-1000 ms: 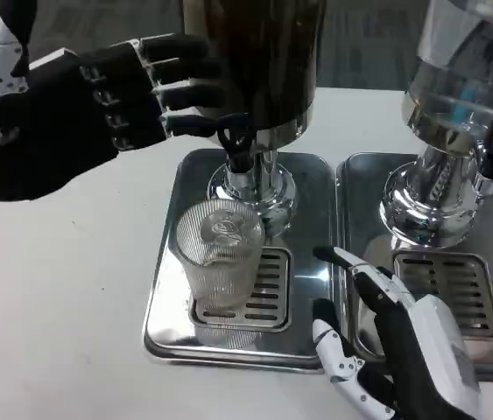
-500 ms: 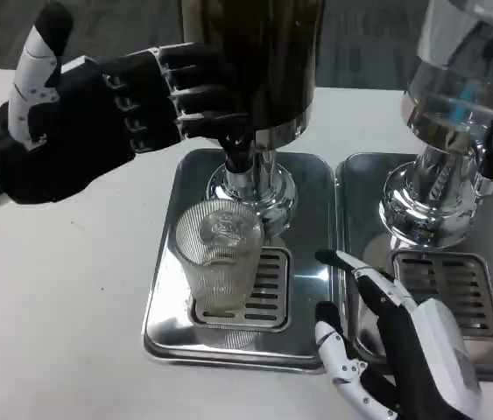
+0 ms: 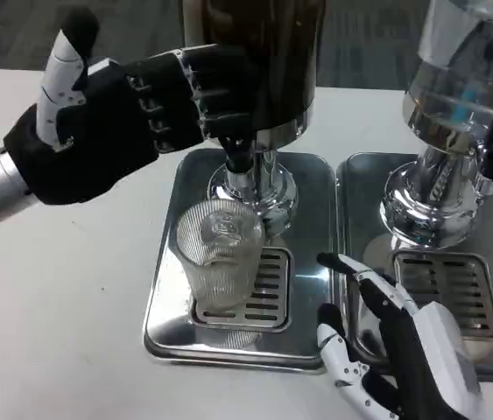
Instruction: Grasp the cup under the faucet to collect the drink, then remove the cup.
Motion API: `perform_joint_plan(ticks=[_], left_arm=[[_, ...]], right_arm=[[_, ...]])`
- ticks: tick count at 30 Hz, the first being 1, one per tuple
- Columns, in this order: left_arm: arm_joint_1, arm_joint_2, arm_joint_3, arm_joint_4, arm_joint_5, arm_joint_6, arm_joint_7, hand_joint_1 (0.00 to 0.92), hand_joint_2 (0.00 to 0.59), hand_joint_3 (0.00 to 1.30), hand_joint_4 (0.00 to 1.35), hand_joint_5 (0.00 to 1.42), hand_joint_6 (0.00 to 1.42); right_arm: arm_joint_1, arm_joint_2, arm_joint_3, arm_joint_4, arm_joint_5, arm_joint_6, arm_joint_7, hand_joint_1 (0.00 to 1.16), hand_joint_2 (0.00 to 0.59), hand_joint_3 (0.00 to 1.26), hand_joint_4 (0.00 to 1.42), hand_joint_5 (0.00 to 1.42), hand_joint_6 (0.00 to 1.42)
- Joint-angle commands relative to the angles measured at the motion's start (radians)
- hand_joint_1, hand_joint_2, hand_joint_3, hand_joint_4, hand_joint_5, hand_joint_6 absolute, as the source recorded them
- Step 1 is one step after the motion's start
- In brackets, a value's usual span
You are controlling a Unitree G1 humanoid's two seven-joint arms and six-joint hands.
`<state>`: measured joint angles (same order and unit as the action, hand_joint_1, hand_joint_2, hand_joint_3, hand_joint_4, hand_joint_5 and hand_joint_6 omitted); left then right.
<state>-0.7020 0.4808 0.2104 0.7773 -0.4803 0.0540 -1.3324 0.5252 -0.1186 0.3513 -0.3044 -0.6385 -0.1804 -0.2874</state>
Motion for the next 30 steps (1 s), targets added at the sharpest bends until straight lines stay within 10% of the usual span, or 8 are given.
perform_joint_plan(ticks=[1,30], left_arm=[[0.003,-0.018,-0.018,-0.032,0.028,-0.021,0.004,0.0,0.115,0.28,0.15,0.17,0.23],[0.085,-0.048,-0.094,-0.14,0.128,-0.281,0.079,0.0,0.113,0.27,0.14,0.16,0.23]], right_arm=[[0.004,0.01,-0.001,0.006,0.015,0.0,-0.002,0.37,0.479,0.25,0.2,0.17,0.06],[0.01,0.005,-0.014,0.004,0.022,-0.002,0.002,0.37,0.478,0.26,0.2,0.18,0.06]])
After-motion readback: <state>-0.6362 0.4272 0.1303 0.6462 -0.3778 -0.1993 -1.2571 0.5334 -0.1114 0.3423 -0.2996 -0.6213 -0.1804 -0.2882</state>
